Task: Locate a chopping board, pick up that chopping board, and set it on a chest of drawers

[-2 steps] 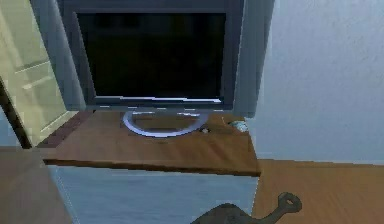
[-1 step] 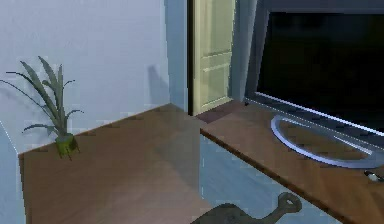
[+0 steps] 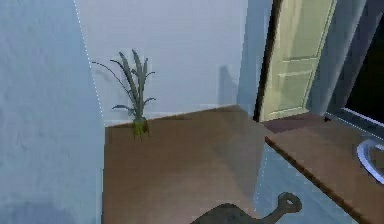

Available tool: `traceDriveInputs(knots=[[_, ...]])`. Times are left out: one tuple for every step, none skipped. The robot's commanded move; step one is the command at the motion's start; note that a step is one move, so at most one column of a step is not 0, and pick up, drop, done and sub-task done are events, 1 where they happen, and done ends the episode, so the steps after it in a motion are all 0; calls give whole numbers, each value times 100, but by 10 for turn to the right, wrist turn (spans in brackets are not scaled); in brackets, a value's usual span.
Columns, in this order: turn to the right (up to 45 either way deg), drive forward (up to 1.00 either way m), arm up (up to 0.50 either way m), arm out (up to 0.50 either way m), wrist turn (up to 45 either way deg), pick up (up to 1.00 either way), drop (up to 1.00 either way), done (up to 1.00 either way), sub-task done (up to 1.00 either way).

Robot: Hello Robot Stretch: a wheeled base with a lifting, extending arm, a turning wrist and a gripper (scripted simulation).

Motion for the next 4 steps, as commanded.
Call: traceDriveInputs(knots=[[0, 100, 0, 0, 0, 0, 0, 0, 0], [-270, 0, 0, 0, 0, 0, 0, 0, 0], [0, 5, 0, 0, 0, 0, 0, 0, 0], [450, 0, 0, 0, 0, 0, 0, 0, 0]])
